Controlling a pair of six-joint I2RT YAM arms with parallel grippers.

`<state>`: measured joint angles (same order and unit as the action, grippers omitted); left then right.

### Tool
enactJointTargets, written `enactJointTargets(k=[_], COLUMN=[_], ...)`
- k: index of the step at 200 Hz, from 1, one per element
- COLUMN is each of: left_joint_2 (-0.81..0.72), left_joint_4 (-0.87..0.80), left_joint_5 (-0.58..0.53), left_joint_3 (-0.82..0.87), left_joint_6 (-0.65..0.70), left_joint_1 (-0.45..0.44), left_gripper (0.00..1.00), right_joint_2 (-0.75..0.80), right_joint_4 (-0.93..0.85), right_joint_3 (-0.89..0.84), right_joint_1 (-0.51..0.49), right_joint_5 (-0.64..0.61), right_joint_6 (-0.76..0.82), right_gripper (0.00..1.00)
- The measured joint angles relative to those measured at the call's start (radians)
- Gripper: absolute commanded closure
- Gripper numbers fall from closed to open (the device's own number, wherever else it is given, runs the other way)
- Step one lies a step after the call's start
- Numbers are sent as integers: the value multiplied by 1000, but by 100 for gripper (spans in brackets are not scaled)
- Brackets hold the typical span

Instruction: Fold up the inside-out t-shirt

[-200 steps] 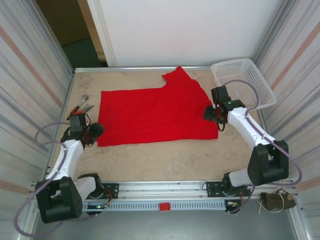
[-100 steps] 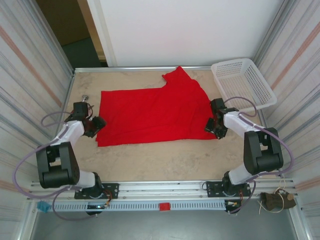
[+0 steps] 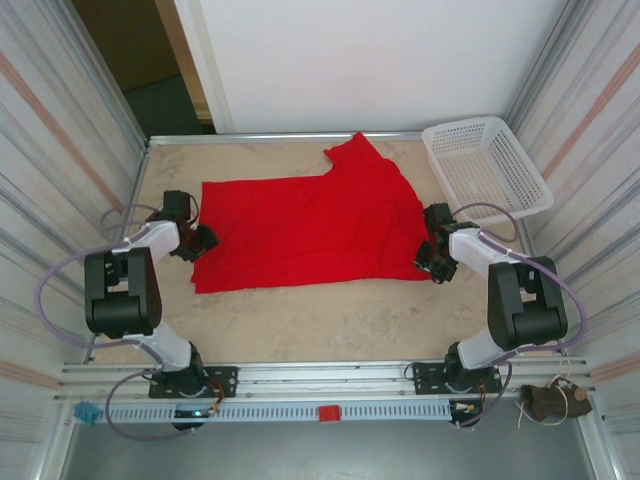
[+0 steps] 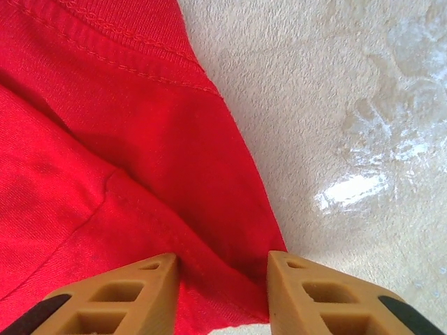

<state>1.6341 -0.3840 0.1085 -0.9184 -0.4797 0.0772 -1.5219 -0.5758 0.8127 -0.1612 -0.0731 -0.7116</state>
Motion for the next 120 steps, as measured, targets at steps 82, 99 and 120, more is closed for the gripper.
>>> enactJointTargets(k=[82,99,120], left_joint_2=[40,16,-24], left_joint_4=[0,-1,-2], left_joint_5=[-26,-29,-32], left_joint_3=[-18,-18,-29], left_joint_6=[5,5,2], left_joint_1=[-7,-6,2], left_gripper=[100,100,100], right_joint_2=[2,16,33], right_joint_4=[35,47,53], right_joint_3=[-29,-44,-63], right_joint_1=[5,6,16], right_joint_5=[21,21,20], right_joint_6=[-45,-49,-63], right_gripper=[100,100,100])
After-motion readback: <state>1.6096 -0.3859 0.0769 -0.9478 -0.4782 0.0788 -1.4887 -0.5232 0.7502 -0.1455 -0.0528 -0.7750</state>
